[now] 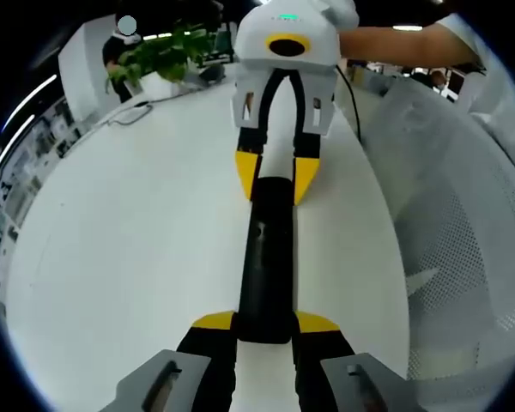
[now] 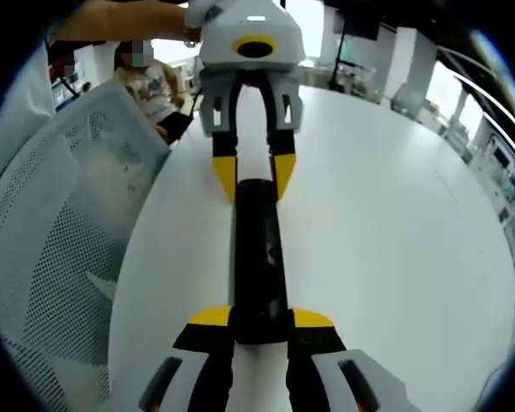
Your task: Press the specified remote control buttons in sequence, fully releasing each button before pressing the next.
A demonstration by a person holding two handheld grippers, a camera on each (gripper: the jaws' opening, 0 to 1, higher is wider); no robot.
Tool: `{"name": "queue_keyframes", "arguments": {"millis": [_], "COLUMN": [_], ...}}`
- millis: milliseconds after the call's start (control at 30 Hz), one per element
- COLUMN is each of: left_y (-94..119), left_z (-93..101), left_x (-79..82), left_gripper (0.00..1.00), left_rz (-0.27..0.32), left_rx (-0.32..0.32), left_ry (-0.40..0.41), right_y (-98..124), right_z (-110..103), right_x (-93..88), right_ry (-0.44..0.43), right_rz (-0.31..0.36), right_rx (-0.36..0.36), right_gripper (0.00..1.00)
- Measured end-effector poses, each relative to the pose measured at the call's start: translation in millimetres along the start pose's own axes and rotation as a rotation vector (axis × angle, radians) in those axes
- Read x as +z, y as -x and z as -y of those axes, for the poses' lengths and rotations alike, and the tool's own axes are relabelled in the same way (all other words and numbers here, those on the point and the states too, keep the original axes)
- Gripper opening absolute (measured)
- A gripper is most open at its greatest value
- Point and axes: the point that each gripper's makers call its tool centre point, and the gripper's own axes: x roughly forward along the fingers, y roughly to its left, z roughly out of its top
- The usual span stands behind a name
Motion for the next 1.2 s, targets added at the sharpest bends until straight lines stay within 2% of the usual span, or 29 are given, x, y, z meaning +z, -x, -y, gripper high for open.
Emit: {"name": "queue_keyframes", "arguments": {"millis": [333, 567, 800, 1067, 1200], "left_y": [-1.0, -1.6, -1.2, -2.1, -2.0], "left_z": [-1.5, -1.4, -0.4, 0.5, -0.7], "left_x": [0.6, 0.8, 1.8, 2.4, 1.3], "left_gripper": [0.23, 0.24, 0.24, 0.24, 0.24], "left_rz": [0.006, -0.012, 0.004, -0.019, 0.000], "left_rx": [0.008, 0.007, 0.003, -0.005, -0.002], "left_ry": [-0.015, -0.020, -0.022, -0.051, -0.034], "right_y": [0.0, -0.2, 0.0, 0.2, 0.2], "right_z": [2.0, 2.2, 2.2, 2.0, 2.0], "right_x": [-1.2, -1.3, -1.9, -2.2, -2.3], "right_ry": [0.004, 0.011, 0.012, 0.020, 0.022], "right_rz": [-0.006, -0.020, -0.025, -0.035, -0.041], "right_rx": [-0.001, 0.001, 0.002, 0.005, 0.007], "right_gripper": [0.20, 0.20, 0.20, 0.20, 0.20]}}
